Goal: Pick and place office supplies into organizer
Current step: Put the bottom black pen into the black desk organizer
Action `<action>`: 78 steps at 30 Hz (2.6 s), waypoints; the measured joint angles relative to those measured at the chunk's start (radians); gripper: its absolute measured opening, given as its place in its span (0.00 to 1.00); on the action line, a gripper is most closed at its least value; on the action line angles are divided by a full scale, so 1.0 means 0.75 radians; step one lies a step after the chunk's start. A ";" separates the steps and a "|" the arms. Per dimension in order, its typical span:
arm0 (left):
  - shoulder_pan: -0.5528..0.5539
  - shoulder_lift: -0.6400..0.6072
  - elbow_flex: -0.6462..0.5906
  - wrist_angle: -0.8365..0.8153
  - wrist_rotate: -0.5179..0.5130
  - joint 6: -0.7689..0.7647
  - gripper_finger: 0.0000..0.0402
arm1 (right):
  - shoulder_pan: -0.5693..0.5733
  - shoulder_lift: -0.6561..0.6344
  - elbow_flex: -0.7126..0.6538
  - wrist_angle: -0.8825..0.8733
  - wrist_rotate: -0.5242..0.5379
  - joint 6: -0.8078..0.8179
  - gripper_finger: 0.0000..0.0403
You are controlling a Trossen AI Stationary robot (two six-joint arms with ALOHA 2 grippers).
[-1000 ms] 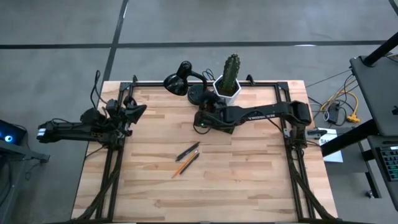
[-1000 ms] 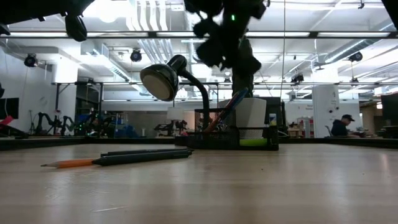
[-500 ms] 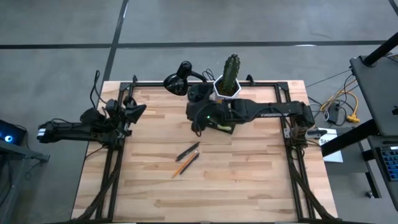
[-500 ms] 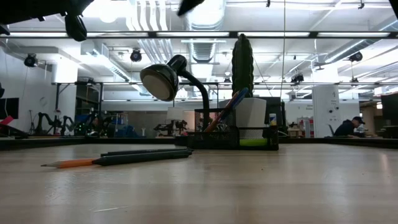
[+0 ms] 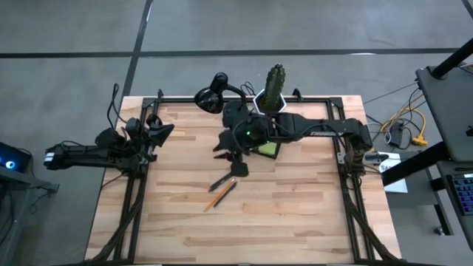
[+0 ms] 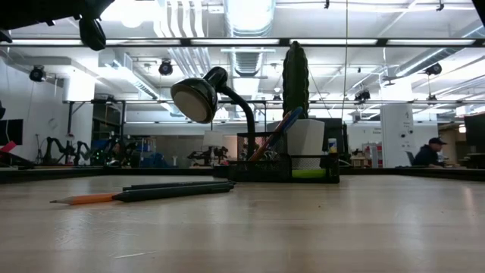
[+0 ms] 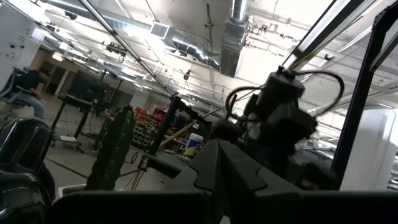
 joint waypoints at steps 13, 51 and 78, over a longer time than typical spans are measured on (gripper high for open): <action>0.000 -0.001 0.000 -0.010 0.001 -0.001 0.00 | 0.110 0.222 -0.030 -0.204 0.026 -0.225 0.31; 0.000 0.000 0.000 -0.057 0.001 -0.002 0.00 | 0.165 0.588 -0.035 -0.216 0.018 -0.678 0.22; 0.000 -0.011 0.000 -0.067 0.001 -0.006 0.00 | 0.139 0.645 -0.054 -0.183 0.014 -0.820 0.21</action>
